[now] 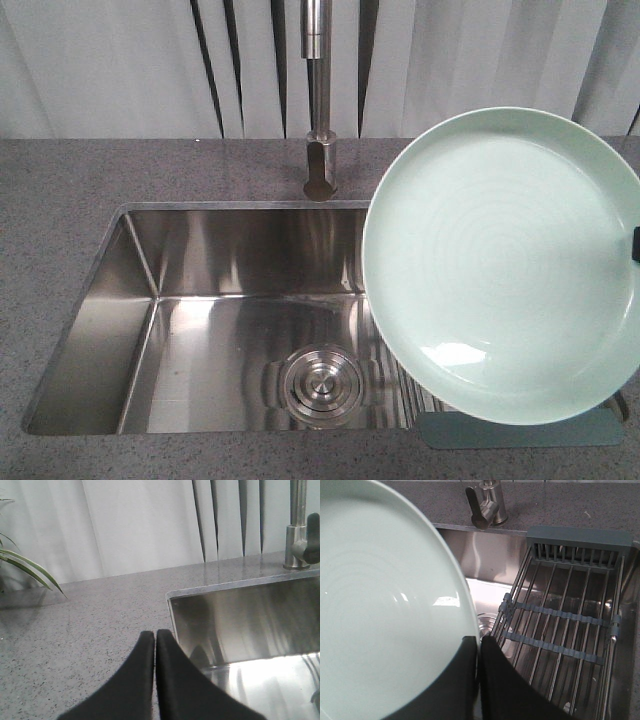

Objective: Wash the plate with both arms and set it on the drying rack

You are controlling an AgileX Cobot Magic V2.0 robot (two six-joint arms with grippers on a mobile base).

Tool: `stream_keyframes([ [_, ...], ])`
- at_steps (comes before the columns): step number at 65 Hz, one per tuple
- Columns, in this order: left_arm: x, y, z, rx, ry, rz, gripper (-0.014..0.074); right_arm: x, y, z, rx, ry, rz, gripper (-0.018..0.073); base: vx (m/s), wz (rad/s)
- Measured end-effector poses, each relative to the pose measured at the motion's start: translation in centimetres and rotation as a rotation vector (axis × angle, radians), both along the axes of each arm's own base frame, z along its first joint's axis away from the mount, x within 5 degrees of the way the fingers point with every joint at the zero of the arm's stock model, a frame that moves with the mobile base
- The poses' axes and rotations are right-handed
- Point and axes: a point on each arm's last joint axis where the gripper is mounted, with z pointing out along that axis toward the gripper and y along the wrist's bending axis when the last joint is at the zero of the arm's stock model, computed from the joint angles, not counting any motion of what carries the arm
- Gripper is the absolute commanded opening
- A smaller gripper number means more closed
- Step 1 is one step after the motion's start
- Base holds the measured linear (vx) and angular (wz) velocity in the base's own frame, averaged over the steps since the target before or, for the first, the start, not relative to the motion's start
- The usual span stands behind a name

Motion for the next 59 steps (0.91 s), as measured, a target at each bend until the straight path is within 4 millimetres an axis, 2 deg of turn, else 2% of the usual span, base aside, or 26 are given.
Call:
stream_keyframes([
  [59,0.00,0.00,0.00,0.000,0.000,0.000,-0.0006,0.00,0.00,0.00,0.000,0.000,0.000,-0.0011,0.02,0.00],
])
